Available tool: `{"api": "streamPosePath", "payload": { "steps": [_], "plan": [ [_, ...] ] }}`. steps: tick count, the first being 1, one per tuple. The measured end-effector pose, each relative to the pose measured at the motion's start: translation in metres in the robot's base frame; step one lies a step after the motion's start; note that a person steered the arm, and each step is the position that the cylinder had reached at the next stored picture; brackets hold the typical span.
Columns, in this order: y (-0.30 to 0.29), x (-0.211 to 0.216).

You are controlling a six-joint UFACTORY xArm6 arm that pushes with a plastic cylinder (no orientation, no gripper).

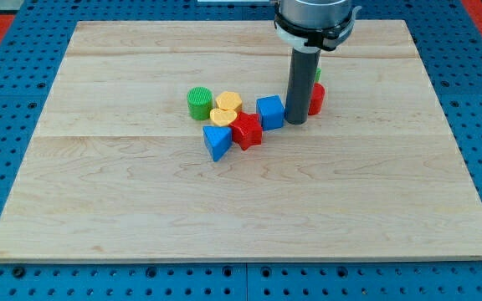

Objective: Point your arm at green star

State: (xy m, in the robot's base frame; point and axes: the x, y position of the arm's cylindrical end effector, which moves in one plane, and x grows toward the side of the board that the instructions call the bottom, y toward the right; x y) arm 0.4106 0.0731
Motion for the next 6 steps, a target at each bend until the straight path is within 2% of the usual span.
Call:
{"api": "streamPosePath", "payload": {
  "steps": [1, 4, 6],
  "plan": [
    [0.004, 0.000],
    [0.123, -0.006],
    [0.094, -0.062]
  ]
}}
